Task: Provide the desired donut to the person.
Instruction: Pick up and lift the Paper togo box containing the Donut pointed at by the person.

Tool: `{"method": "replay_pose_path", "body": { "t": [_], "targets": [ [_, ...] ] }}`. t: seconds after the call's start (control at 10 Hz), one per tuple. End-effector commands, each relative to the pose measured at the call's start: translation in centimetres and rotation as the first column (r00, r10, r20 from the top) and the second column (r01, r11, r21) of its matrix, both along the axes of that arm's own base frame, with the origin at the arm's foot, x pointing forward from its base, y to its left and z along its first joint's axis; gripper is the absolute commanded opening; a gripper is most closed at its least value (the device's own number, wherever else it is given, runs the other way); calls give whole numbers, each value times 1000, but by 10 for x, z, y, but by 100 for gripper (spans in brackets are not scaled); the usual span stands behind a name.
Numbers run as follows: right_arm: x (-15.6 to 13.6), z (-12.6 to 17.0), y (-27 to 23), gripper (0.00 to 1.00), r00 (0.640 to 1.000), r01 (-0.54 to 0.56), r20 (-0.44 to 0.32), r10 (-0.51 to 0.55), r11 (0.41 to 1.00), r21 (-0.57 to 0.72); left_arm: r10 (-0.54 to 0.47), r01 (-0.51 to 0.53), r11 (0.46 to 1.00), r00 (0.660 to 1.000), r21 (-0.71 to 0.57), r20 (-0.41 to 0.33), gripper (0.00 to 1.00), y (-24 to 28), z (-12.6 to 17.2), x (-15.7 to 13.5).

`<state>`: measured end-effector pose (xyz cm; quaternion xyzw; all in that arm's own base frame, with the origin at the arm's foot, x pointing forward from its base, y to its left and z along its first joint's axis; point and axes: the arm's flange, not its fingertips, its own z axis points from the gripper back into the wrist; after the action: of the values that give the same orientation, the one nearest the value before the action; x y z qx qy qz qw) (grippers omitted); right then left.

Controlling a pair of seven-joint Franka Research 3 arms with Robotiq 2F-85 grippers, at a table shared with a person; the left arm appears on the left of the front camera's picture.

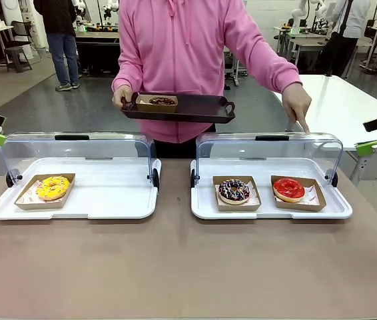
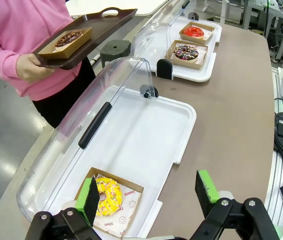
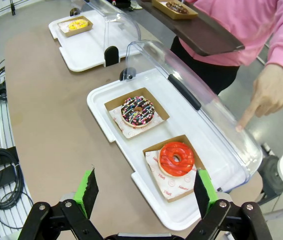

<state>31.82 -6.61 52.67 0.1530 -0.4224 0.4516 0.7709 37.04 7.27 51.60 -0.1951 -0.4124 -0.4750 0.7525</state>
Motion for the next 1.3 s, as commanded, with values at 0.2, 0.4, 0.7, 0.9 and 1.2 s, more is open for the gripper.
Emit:
{"method": "replay_pose_path", "body": {
  "t": [0.2,0.4,0.7,0.9,1.2],
  "targets": [
    [0,0,0,100,1000,0,0,0,1000,0,2,-2,1000,1000,-1,-2,100,1,-1,0],
    [23,4,41,100,992,-120,-67,108,968,-222,2,-2,1000,1000,-1,-2,100,1,-1,0],
    [61,-32,81,100,970,-219,-200,141,863,-454,2,-2,1000,1000,-1,-2,100,1,-1,0],
    [73,-67,84,100,962,-241,-240,131,821,-518,2,-2,1000,1000,-1,-2,100,1,-1,0],
    [100,-130,83,100,947,-315,-248,203,729,-608,2,-2,1000,1000,-1,-2,100,1,-1,0]
  ]
}}
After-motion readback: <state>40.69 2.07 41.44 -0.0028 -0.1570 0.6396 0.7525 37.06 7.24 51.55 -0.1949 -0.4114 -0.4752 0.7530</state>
